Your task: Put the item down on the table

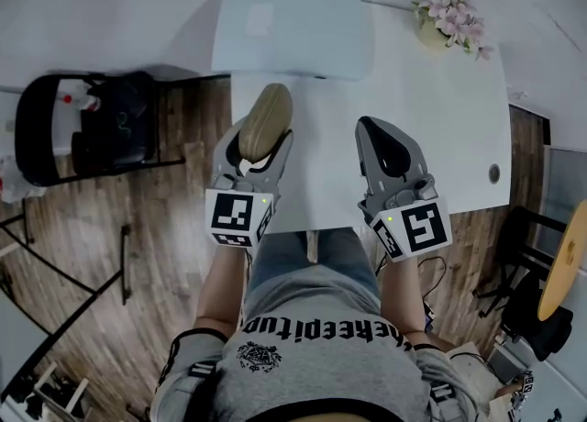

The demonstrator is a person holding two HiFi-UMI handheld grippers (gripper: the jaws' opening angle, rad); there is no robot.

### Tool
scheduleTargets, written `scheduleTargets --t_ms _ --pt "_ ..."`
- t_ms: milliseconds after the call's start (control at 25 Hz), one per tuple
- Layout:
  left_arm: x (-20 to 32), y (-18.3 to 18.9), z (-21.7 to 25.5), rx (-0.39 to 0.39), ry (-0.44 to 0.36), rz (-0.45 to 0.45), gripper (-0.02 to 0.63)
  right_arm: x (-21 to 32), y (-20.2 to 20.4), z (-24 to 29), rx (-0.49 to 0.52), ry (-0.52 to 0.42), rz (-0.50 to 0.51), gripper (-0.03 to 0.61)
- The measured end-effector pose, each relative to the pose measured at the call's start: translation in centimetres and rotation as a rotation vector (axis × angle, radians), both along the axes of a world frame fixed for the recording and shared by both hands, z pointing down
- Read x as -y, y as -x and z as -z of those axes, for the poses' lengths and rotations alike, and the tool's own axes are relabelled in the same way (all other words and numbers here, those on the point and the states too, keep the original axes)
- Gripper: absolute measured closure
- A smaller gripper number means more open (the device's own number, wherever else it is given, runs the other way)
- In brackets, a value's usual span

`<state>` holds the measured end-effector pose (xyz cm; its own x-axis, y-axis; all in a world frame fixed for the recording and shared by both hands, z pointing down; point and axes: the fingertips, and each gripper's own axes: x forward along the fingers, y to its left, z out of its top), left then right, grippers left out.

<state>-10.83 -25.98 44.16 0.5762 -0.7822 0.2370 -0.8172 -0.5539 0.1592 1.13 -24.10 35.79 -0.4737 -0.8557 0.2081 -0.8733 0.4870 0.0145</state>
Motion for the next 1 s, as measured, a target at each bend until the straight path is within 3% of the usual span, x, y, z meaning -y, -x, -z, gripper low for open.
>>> scheduleTargets --t_ms 1000 --pt "0.6 -1.0 -5.9 0.063 0.09 -0.018 0.321 -0.3 -0.7 -1.0 -0.031 0.027 -0.035 0.578"
